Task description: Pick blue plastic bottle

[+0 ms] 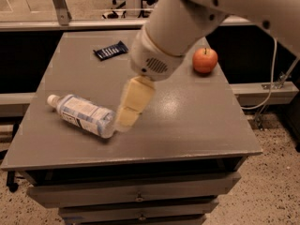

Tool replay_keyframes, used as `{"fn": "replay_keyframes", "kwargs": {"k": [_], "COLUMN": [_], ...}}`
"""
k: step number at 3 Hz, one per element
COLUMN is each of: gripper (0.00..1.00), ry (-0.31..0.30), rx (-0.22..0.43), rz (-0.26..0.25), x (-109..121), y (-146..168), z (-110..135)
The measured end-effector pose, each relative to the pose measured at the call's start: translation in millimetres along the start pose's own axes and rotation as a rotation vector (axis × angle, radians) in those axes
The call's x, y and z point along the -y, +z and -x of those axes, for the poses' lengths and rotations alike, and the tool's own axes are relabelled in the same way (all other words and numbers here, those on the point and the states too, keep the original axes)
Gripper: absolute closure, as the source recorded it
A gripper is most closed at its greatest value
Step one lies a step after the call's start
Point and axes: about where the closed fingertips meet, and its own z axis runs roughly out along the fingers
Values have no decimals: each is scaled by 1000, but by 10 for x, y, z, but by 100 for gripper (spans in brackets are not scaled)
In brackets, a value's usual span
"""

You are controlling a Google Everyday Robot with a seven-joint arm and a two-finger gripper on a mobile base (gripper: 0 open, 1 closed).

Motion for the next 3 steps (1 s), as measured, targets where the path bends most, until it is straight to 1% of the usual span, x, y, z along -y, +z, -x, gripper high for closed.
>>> {"fn": "replay_keyframes", "kwargs": {"k": [1, 2, 3], "gripper": [0, 0, 0], "ry": [-13, -3, 0], "rx": [92, 140, 148], "rz": [66, 88, 83], "x": [-156, -169, -67], "y": [429, 751, 1051], "z": [594, 923, 1071]}}
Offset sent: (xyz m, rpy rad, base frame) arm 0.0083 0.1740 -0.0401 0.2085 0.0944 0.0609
